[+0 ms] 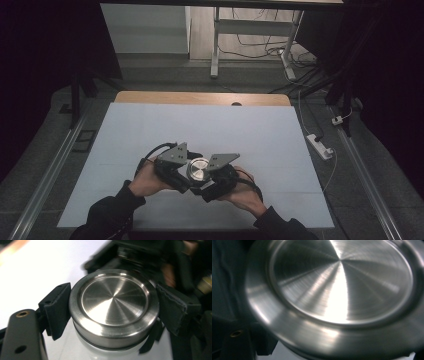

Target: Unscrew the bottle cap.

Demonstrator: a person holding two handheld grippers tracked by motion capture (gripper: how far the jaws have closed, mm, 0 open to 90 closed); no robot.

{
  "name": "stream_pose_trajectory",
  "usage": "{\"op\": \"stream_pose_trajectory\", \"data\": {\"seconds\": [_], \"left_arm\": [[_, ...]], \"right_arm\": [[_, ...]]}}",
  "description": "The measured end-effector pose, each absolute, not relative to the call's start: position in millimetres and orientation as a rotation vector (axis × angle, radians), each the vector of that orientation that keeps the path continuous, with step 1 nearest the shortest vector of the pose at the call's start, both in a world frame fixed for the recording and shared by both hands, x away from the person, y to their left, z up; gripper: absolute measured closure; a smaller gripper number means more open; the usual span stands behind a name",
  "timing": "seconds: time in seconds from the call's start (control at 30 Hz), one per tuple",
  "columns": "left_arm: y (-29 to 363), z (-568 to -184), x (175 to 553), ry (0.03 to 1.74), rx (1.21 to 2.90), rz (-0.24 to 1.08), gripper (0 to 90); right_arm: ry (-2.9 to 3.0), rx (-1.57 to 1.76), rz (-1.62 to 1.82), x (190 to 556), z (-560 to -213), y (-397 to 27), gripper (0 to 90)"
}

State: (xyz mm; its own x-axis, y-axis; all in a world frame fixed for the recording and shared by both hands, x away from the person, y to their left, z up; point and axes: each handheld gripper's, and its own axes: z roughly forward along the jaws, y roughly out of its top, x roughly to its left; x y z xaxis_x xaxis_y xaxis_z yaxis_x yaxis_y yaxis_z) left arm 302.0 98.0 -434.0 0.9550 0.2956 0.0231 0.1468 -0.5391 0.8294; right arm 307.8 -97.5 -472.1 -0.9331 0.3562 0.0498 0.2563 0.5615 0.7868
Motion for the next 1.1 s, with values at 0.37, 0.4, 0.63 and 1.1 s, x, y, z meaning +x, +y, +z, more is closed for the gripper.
{"op": "stream_pose_trajectory", "data": {"seconds": [0.37,0.4,0.63,1.1], "left_arm": [[103.8,-427.8,312.0,0.360,2.089,0.099,4.8],[107.3,-425.5,311.6,0.333,2.100,0.108,4.4],[107.0,-426.4,304.1,0.103,2.236,0.097,10.1],[97.1,-428.2,304.5,0.288,2.145,0.183,20.4]], "right_arm": [[2.604,0.625,1.315,316.1,-473.3,-104.0,15.0],[2.623,0.604,1.332,316.0,-472.3,-104.2,15.0],[2.745,0.330,1.319,299.1,-471.8,-90.1,15.0],[2.660,0.484,1.319,307.4,-471.4,-96.7,15.0]]}}
